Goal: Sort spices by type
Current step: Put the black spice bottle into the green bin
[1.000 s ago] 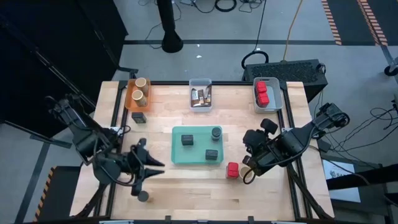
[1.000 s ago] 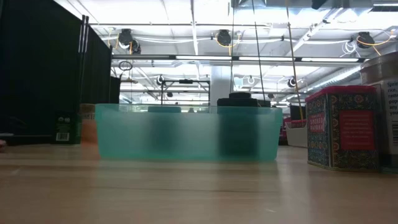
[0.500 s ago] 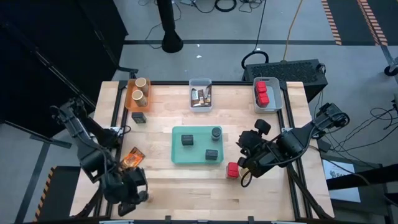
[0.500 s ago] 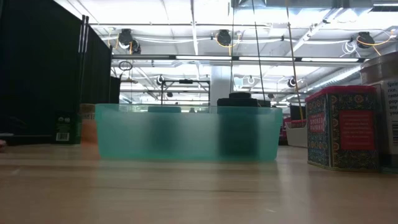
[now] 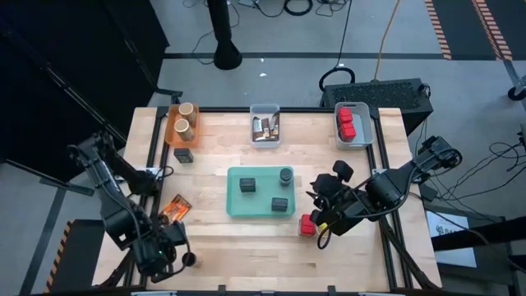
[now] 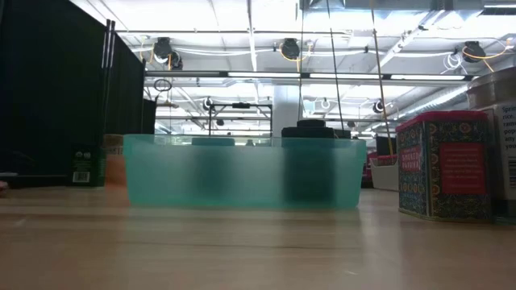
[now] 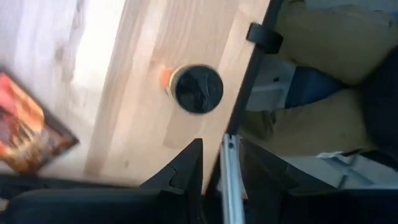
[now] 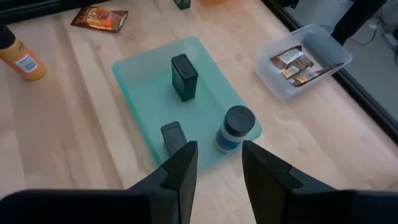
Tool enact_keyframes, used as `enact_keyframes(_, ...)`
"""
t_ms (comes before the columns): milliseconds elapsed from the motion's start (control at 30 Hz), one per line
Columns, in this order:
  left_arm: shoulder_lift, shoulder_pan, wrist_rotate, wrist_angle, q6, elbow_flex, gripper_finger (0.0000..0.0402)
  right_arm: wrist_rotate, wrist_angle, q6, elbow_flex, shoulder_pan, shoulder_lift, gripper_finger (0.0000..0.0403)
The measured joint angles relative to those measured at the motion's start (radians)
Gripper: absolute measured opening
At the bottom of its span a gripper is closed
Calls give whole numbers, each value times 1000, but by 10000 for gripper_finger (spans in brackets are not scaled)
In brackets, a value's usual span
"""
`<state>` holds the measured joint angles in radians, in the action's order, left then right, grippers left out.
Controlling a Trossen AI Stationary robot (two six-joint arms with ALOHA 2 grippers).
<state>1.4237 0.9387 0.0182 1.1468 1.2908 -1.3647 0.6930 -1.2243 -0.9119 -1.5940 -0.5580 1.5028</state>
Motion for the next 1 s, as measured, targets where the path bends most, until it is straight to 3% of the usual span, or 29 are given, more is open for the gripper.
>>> enact_keyframes(200, 40, 38, -54, -67, -116, 0, 134, -19, 3, -26, 0, -1, 10, 112)
enact_keyframes(633, 120, 45, -130, -44, -187, 0, 303, -46, 28, -35, 0, -7, 65, 112)
enact_keyframes(1000, 238, 45, -137, -45, -275, 1, 325, -67, 36, -19, 0, -12, 101, 112)
